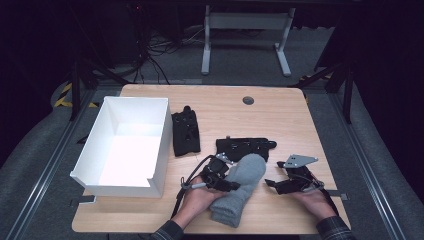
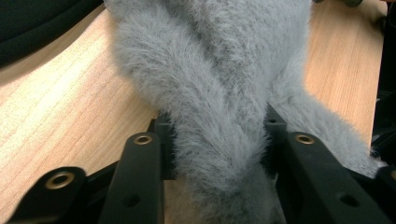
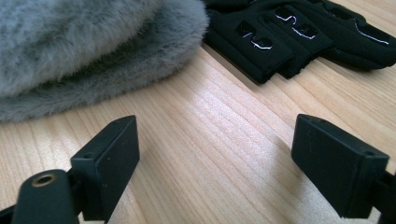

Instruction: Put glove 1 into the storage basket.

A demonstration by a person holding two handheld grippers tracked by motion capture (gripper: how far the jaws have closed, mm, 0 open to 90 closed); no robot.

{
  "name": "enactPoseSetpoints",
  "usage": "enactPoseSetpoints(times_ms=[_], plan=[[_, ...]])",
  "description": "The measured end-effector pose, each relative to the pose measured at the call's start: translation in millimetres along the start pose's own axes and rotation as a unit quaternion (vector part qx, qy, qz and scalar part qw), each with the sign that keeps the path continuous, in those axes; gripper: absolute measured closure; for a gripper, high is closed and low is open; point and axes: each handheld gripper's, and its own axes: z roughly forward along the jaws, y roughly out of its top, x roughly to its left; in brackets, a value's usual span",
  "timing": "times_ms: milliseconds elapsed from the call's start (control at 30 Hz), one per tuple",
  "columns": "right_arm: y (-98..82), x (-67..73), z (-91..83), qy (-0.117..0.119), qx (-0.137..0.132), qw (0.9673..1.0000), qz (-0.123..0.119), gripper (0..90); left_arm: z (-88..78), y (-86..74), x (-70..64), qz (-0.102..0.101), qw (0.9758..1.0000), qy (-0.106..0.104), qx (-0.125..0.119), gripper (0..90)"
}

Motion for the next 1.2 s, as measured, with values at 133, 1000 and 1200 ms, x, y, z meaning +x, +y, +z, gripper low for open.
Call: enactPoseSetpoints(times_ms=[133, 1000, 1200], plan=[[-0.2, 0.2, -0.4, -0.001, 0.001, 1.0000, 0.000, 15.3, -5.6, 0.3, 2.1, -0.007, 0.9999, -0.009, -0.003, 68.6], [-0.4, 0.2, -0.4, -0.003, 0.001, 1.0000, 0.002, 15.3, -88.8, 26.5, -6.8, 0.004, 0.9981, 0.015, -0.060, 68.7], [-0.4, 0.0, -0.4, -0.005, 0.000, 1.0000, 0.004, 15.4, -112.1, 39.5, -8.1, 0.006, 0.9977, 0.023, -0.063, 68.6]])
